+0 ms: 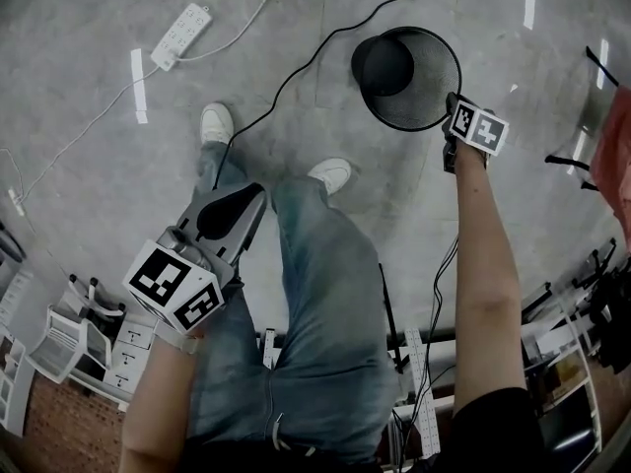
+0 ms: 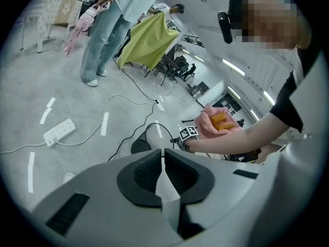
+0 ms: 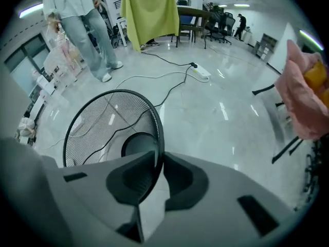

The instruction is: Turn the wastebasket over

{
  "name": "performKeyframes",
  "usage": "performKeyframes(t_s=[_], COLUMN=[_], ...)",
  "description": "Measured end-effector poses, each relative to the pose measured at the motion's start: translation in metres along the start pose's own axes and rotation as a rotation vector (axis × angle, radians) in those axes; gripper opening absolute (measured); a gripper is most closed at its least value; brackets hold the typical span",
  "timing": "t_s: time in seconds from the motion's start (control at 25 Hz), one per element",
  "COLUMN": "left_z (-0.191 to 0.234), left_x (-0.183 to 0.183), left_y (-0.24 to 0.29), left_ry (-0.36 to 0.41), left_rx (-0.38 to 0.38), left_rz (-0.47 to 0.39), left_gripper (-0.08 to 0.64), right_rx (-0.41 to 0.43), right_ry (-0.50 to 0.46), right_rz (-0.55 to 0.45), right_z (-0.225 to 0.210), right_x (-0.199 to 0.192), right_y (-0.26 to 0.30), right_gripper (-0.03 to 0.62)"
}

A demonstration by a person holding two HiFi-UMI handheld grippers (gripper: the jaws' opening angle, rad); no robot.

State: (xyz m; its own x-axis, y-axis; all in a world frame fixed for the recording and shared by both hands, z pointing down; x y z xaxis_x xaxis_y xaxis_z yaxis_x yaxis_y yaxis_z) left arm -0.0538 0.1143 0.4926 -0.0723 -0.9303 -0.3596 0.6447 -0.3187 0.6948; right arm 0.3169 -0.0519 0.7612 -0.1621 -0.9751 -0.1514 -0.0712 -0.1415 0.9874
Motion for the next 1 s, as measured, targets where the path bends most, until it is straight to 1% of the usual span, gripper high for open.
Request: performKeyframes(t_s=[0.2,0.32,0.48,0.64,0.8,0.92,1.0], left_z=[0.004,0.004,0.006,0.012,0.020,0.031,0.041], left_x=[0.006,0.014,0.022,0.034,0.045,0.054,0.057], left_y=[0.007,0.006,0.003,-0.004,-0.011,-0.016,-0.020], left_ry=[0.002,0.009,0.029,0.021,0.049,0.072,0.082], left_rx=[-0.017,-0.032,-0.062,-0.110,-0.151,-0.176,-0.188], left_rz=[0.013,0.014,0.030,0.028,0.044,0.051,0.056], left_gripper=[0.015,0.017,0.017,0.015,0.015,0.017,0.017], right_rx=[0.025,0.017,-0.015,-0.068,-0.137,-0.182,-0.202], right_ry=[0.083,0.116,0.098,0.061,-0.006,-0.056,-0.068], right_rz=[-0.014,-0.035,-0.082,-0.128,-0.138,-0.138,-0.144], right_z=[0.000,0.001,0.013,0.026,0.046,0.065,0.080], right_x=[-0.002,-0.002,0.004,0.010,0.004,-0.004,-0.008], right_y=[-0.001,-0.011,-0.032,-0.057,-0.074,-0.075,-0.073], right_gripper=[0.048,0.040,0.037,0.037,0.037,0.037,0.037])
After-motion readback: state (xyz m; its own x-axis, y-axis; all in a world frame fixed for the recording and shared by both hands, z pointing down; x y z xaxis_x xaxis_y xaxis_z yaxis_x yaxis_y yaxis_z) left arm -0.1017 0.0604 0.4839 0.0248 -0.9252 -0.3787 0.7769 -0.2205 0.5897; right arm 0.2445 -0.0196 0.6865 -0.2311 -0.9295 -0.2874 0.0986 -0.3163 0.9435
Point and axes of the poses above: the fingertips, and each gripper's own axes: y forward along the fingers, z to its left, x out of its top, the point moved 1 cm from there along -y, backward along the fingers, and after that the axes turned 8 degrees about z, right-handed, at the moved point
